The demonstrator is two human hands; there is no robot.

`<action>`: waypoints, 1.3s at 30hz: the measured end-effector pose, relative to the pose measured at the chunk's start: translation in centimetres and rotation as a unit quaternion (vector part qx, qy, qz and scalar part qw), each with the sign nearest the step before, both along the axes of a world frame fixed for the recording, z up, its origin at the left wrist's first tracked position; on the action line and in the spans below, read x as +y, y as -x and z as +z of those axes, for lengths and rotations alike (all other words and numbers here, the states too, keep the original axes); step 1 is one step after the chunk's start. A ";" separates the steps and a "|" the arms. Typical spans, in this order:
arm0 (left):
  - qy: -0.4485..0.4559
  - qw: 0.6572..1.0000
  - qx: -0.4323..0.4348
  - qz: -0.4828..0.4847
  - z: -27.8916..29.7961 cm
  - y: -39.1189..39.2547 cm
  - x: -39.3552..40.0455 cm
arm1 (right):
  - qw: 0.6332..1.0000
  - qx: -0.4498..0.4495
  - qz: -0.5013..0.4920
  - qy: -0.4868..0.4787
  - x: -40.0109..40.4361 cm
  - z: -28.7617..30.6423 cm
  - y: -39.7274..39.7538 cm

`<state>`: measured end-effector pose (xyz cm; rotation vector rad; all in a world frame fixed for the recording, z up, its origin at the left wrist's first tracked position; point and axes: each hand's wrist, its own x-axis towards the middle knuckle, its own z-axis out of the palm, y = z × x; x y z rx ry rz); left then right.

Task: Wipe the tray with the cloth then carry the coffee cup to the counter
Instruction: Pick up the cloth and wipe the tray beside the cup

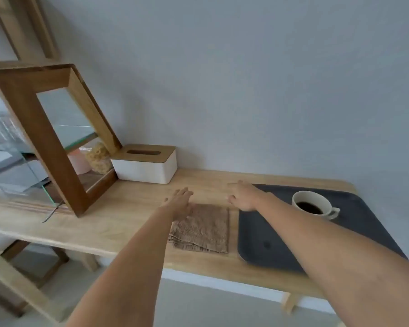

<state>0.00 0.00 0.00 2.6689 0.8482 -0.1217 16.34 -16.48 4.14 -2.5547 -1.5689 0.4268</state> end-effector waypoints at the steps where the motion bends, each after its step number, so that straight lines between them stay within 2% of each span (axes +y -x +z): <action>1: 0.013 1.000 0.013 -0.008 -0.6 0.2 0.1 | 1.000 0.004 0.007 0.016 0.4 -0.9 0.6; 5: 0.033 0.999 0.009 -0.023 -2.3 0.2 0.9 | 0.999 0.020 0.017 0.035 1.1 -3.5 2.7; 8: 0.005 1.000 0.005 -0.031 -1.8 -0.2 1.1 | 0.999 0.020 0.017 -0.030 1.4 -4.1 3.2; 11: -0.022 0.997 0.024 -0.063 -1.2 -0.4 1.2 | 0.999 0.026 0.006 -0.046 1.5 -4.0 3.7; 14: -0.036 0.996 0.018 -0.078 -0.2 0.0 0.7 | 0.994 0.071 0.029 -0.083 0.8 -2.7 4.1; 19: 0.045 0.990 -0.080 -0.107 4.0 1.2 -0.4 | 0.985 0.132 0.051 -0.101 -3.3 2.1 3.5; 23: 0.156 0.975 -0.087 -0.129 8.2 1.4 -3.0 | 0.959 0.249 0.040 -0.126 -8.6 6.0 2.0; 25: 0.180 0.969 -0.087 -0.148 9.7 0.4 -4.6 | 0.951 0.275 0.038 -0.132 -11.1 7.5 0.9; 30: 0.206 0.960 -0.098 -0.164 9.4 -4.0 -9.3 | 0.973 0.198 -0.001 -0.121 -15.8 8.1 -2.1; 33: 0.212 0.960 -0.099 -0.155 6.4 -5.7 -11.7 | 0.986 0.122 -0.001 -0.116 -17.8 5.7 -2.7; 35: 0.182 0.968 -0.108 -0.137 4.2 -5.8 -12.8 | 0.995 0.066 -0.001 -0.081 -18.8 3.4 -2.9; 39: 0.150 0.977 -0.098 -0.112 0.8 -3.6 -14.1 | 0.994 0.085 0.055 -0.036 -20.8 -1.1 -2.0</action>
